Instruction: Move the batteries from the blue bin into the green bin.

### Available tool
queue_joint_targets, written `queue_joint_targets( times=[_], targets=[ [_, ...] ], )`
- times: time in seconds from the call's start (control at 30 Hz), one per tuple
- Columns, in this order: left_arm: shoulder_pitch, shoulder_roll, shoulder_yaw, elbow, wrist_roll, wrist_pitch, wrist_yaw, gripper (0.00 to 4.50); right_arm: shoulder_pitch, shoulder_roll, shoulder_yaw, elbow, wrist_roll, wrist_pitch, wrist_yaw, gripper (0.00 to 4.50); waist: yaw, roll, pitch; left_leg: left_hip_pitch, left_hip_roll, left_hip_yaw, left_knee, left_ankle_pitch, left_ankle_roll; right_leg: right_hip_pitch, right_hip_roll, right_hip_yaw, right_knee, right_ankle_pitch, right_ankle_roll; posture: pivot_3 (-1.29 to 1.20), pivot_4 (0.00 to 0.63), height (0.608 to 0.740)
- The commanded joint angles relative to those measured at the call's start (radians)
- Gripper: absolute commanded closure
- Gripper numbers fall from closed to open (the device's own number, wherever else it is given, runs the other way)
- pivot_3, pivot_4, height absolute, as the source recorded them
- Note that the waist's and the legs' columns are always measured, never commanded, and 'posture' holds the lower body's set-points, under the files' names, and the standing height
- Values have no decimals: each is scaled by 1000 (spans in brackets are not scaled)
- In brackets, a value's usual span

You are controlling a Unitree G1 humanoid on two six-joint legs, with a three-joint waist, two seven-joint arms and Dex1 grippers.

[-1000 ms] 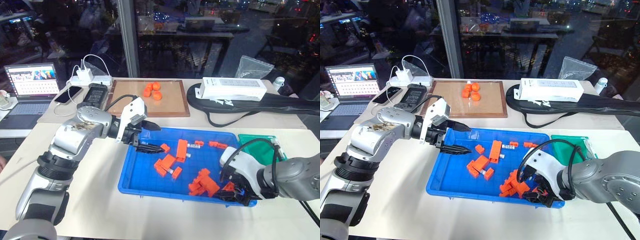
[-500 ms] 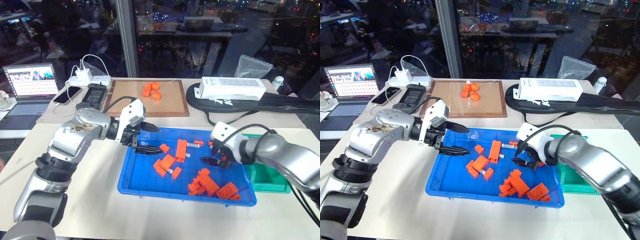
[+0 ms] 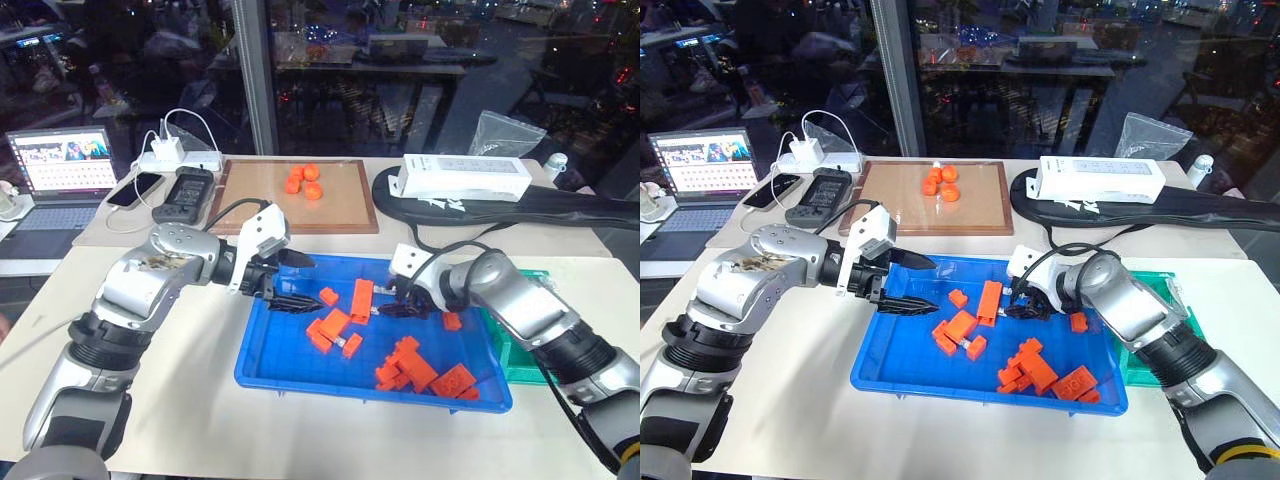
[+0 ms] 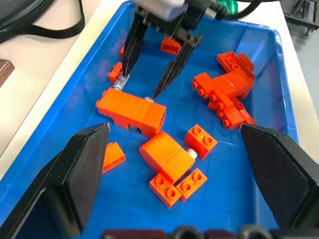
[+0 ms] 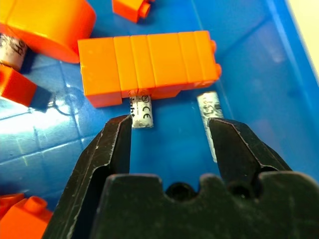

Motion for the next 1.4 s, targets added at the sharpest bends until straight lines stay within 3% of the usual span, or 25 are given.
queue_joint_targets(
  times=[0.03,0.37,0.4,0.6,0.63,0.8,1.03,1.27,1.4],
  targets=[
    [1,18,32,-42,-13,6,13,0,-50,31,-10,107,-82,-109,47,1694,0,0,0,0,0,0,0,0,0,0,0,0,0,0,0,0,150,699],
    [12,35,41,-66,-28,20,35,0,-93,124,-30,342,-178,-227,154,1694,-1,0,0,1,0,0,1,0,0,0,1,0,3,0,0,0,150,699],
    [13,36,42,-67,-28,21,37,0,-94,132,-35,353,-182,-225,160,2199,-1,0,0,2,0,0,1,0,0,0,0,0,5,0,0,0,150,699],
    [16,39,46,-74,-34,25,45,0,-76,139,-65,341,-184,-200,201,4126,-1,0,0,4,0,0,1,0,0,0,1,0,8,0,-1,0,150,699],
    [16,39,46,-74,-35,25,45,0,-71,132,-70,327,-182,-184,210,4265,-1,0,0,4,0,0,2,0,0,0,1,0,9,0,-1,0,150,699],
    [12,37,53,-62,-52,19,33,0,-41,66,-117,209,-176,-102,243,4264,1,0,0,4,0,0,2,0,0,0,0,0,9,0,-1,0,150,699],
    [-29,-12,65,23,-63,-48,2,0,20,-132,-309,-145,-57,188,293,4264,6,1,0,2,0,0,2,0,0,-1,0,0,8,0,-1,0,150,699],
    [-68,-82,43,89,-51,-130,-37,0,209,-418,-635,-250,15,402,281,4264,23,1,0,2,-1,1,1,0,0,0,-2,-1,7,-1,-1,0,150,699],
    [-79,-110,29,113,-44,-148,-51,0,350,-439,-778,-254,30,462,219,4264,20,0,0,2,-1,7,1,0,0,0,-5,-1,6,-1,-1,0,150,699]
  ],
)
